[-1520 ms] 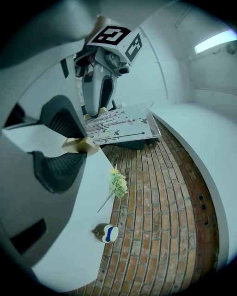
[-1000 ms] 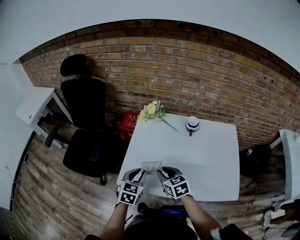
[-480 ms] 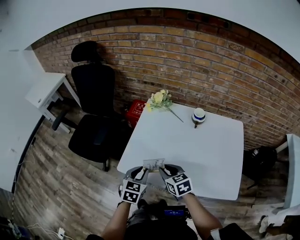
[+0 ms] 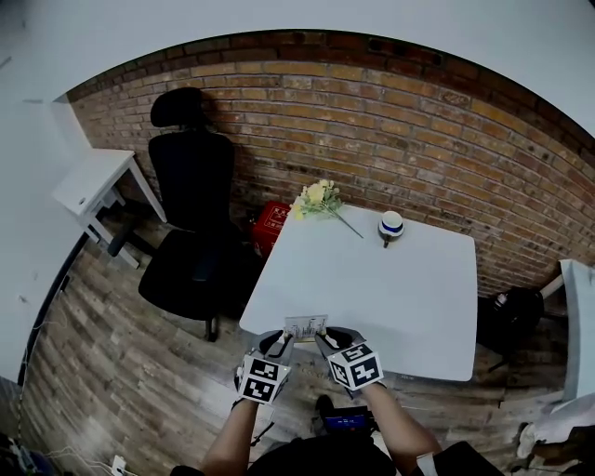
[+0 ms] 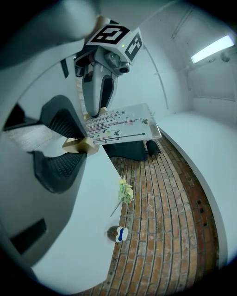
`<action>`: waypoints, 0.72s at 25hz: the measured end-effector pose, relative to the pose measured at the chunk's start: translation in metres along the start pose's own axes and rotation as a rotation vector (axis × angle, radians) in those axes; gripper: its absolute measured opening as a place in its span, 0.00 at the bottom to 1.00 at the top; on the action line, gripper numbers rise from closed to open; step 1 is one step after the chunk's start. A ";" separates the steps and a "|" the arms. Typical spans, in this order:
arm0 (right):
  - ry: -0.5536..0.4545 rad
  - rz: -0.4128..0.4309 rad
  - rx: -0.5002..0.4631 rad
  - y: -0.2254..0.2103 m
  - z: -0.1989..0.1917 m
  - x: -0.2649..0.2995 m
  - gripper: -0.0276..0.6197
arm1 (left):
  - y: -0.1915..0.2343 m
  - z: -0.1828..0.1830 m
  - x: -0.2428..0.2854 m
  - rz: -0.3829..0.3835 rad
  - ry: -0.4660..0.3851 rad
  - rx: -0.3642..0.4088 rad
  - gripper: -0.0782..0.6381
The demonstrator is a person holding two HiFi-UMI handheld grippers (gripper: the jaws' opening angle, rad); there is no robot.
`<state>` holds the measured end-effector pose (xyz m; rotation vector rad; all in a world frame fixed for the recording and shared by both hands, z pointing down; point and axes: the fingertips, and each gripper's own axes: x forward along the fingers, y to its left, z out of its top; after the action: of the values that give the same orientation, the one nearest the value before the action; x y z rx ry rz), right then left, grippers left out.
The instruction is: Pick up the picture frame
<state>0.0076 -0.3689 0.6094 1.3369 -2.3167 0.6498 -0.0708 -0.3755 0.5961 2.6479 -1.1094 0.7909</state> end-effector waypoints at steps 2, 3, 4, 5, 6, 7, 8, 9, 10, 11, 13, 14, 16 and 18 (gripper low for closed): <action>-0.002 -0.005 0.001 0.017 -0.006 -0.006 0.20 | -0.003 -0.008 -0.017 -0.001 -0.009 0.000 0.24; -0.002 -0.008 0.000 0.025 -0.010 -0.009 0.20 | -0.005 -0.013 -0.025 -0.002 -0.013 -0.003 0.24; -0.001 -0.011 -0.003 0.034 -0.014 -0.013 0.20 | -0.007 -0.019 -0.033 -0.004 -0.016 -0.006 0.24; 0.002 -0.015 -0.006 0.043 -0.018 -0.016 0.20 | -0.009 -0.025 -0.042 -0.006 -0.019 -0.010 0.24; 0.004 -0.020 -0.008 0.052 -0.023 -0.020 0.20 | -0.011 -0.031 -0.050 -0.010 -0.022 -0.013 0.24; 0.006 -0.025 -0.008 0.060 -0.028 -0.024 0.20 | -0.014 -0.037 -0.058 -0.015 -0.024 -0.016 0.24; 0.008 -0.030 -0.006 0.068 -0.033 -0.029 0.20 | -0.018 -0.042 -0.066 -0.020 -0.028 -0.017 0.24; 0.008 -0.036 -0.002 0.075 -0.038 -0.034 0.20 | -0.021 -0.046 -0.074 -0.025 -0.031 -0.016 0.24; 0.008 -0.041 0.003 0.082 -0.043 -0.038 0.20 | -0.025 -0.050 -0.081 -0.031 -0.034 -0.014 0.24; 0.009 -0.047 0.009 0.088 -0.048 -0.043 0.20 | -0.029 -0.054 -0.086 -0.037 -0.035 -0.012 0.24; 0.015 -0.061 0.018 0.097 -0.059 -0.052 0.20 | -0.039 -0.063 -0.097 -0.052 -0.035 -0.012 0.24; 0.021 -0.067 0.021 0.101 -0.066 -0.058 0.20 | -0.045 -0.067 -0.101 -0.060 -0.033 -0.014 0.24; 0.033 -0.076 0.027 0.107 -0.078 -0.068 0.20 | -0.057 -0.075 -0.108 -0.073 -0.030 -0.019 0.24; 0.039 -0.081 0.027 0.110 -0.084 -0.076 0.20 | -0.065 -0.079 -0.113 -0.079 -0.031 -0.024 0.24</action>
<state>-0.0446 -0.2198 0.6155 1.4104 -2.2183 0.6777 -0.1233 -0.2323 0.6061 2.6749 -1.0082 0.7193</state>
